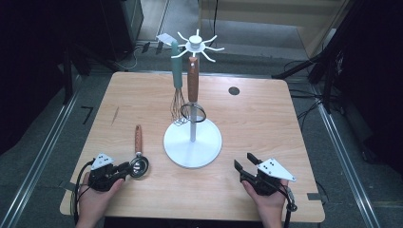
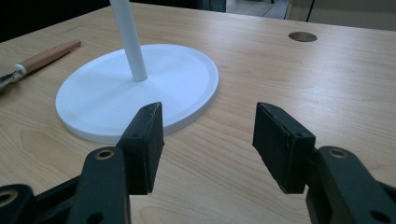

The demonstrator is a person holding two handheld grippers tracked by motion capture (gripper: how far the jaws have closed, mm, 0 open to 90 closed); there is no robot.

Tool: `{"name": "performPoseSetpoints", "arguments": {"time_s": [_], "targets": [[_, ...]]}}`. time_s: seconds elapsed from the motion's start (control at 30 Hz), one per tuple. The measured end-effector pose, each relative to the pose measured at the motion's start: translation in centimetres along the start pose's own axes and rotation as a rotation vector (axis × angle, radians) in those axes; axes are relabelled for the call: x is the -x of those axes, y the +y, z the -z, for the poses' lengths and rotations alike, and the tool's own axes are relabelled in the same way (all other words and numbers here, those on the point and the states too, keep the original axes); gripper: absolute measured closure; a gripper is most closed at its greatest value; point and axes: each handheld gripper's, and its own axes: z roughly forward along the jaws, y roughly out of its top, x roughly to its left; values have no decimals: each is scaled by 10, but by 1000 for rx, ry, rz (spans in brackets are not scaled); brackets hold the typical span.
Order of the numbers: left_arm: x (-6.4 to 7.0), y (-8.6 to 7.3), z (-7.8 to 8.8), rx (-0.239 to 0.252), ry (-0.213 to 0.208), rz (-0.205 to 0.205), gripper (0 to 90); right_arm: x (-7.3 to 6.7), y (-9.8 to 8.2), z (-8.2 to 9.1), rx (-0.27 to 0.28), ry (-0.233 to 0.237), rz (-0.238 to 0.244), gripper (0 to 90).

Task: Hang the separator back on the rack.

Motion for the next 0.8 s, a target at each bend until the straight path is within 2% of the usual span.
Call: {"name": "performPoseSetpoints", "arguments": {"time_s": [0.1,0.17,0.2,0.27,0.3,0.37,0.47,0.5,0.53,0.6,0.7,0.8], "targets": [[2,-1,3,-16,-25,-6,721,-1,0,-1,1,4,6,446],[3,-1,5,-27,-58,-32,697,-1,0,-1,1,5,0,446],[3,-1,5,-17,-66,-40,660,-2,0,-2,-2,8,1,446],[2,2,6,15,-77,-20,563,-3,0,-4,-5,12,8,446],[2,3,5,26,-91,-16,542,-4,-1,-5,-8,15,2,446],[1,6,1,29,-90,-20,501,-5,-1,-7,-10,17,9,446],[1,7,-6,-2,-83,-29,556,-9,-1,-9,-16,26,15,447],[2,7,-9,-9,-84,-32,599,-10,-1,-10,-17,30,19,447],[3,7,-9,-16,-98,-28,639,-12,-1,-10,-20,35,21,447],[4,7,-9,-23,-98,-32,678,-14,-1,-11,-20,41,28,448],[8,5,-8,-28,-115,-30,683,-16,0,-11,-18,50,20,450],[16,4,-8,-37,-122,-46,678,-20,0,-12,-17,66,16,453]]}}
